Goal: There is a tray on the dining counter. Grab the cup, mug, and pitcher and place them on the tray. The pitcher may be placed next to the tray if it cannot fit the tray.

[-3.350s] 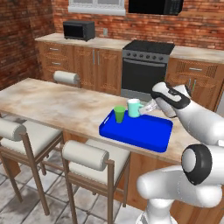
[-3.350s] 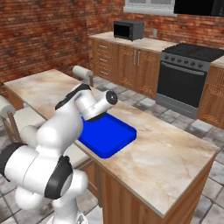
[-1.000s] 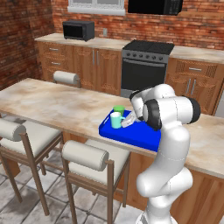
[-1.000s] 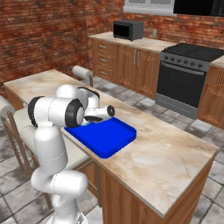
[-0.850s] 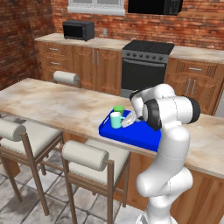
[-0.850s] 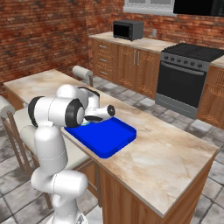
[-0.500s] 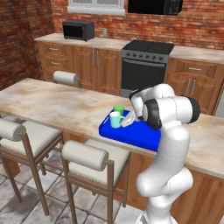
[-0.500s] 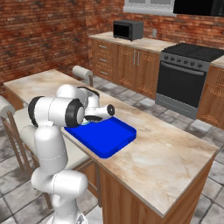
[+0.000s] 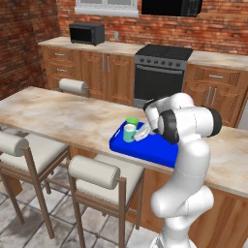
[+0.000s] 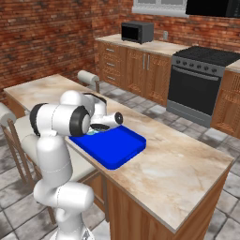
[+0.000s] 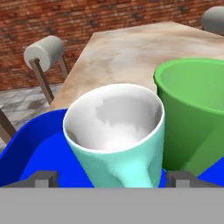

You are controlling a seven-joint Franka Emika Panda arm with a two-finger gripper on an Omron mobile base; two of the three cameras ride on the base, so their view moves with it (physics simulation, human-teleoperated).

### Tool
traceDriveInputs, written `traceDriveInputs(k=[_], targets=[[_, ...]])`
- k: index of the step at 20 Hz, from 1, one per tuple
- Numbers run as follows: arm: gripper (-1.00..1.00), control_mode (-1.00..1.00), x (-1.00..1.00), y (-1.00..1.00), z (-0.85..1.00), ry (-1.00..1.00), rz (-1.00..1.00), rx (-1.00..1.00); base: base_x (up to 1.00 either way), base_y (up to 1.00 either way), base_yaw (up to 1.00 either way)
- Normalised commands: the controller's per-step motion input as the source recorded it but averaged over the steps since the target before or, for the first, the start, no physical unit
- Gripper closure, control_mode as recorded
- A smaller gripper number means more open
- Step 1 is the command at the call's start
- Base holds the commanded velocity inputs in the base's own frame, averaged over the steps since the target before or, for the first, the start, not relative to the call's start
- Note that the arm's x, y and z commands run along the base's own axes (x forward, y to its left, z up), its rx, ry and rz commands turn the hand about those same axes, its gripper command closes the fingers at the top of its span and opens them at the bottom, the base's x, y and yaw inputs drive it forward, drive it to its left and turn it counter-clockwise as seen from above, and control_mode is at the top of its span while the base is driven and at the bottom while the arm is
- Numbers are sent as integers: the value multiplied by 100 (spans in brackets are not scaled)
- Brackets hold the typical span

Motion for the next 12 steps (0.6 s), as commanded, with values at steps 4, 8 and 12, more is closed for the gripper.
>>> traceDriveInputs(k=[4,8,12], targets=[[-100,-100,-19,0,0,0,0,0,0,0,0],[-100,-100,-22,-3,0,0,0,0,0,0,0],[-100,-100,-18,-9,17,0,0,0,0,0,0]])
